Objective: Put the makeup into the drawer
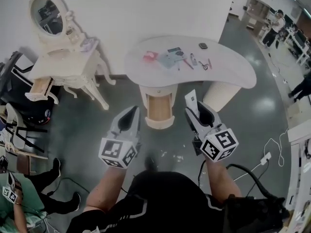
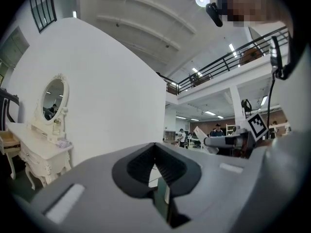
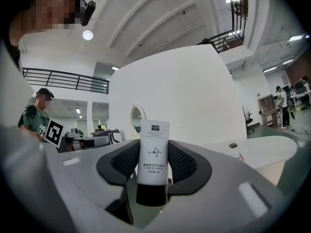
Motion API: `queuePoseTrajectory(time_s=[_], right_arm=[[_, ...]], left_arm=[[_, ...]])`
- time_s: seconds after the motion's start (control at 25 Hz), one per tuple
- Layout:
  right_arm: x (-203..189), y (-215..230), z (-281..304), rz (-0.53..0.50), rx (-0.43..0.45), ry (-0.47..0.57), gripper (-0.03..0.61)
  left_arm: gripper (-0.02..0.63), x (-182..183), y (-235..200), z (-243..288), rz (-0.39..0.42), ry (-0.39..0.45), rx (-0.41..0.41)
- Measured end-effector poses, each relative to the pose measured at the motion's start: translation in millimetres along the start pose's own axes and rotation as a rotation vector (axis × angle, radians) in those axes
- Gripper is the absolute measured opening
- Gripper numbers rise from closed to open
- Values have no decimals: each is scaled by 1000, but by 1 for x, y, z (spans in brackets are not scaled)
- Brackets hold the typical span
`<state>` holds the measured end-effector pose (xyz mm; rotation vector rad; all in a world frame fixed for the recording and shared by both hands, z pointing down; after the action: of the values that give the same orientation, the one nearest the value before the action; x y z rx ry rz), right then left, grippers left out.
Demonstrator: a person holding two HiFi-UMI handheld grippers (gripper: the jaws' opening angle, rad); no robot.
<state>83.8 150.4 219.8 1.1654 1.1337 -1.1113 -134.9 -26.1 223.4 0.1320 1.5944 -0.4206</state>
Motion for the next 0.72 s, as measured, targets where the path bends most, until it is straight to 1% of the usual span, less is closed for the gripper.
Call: queuePoseTrajectory(time_s=[0.2, 0.4, 0.56, 0.72], right_arm=[[6, -2, 46, -21, -10, -21, 184], [4, 0, 84, -46, -12, -52, 186], [-3, 2, 113, -83, 9, -92, 186], [-16, 15, 140, -137, 83, -142, 186]], left_arm=[[0, 9, -34, 25, 2, 12, -32], [0, 4, -62, 42, -13, 3, -43], [0, -5, -85, 53, -23, -22, -23], [0, -23, -95, 67, -48, -49, 27]])
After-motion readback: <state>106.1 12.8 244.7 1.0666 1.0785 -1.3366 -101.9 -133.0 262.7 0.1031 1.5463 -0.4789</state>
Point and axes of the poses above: the fingertips, and each gripper's own axes: z forward along the fingers, y to its right, x out of its top, the point moved 9 cm from there along -z, backward along the fingers, and after that the axes turned 5 degrees about -z, right-handed, at the moved point
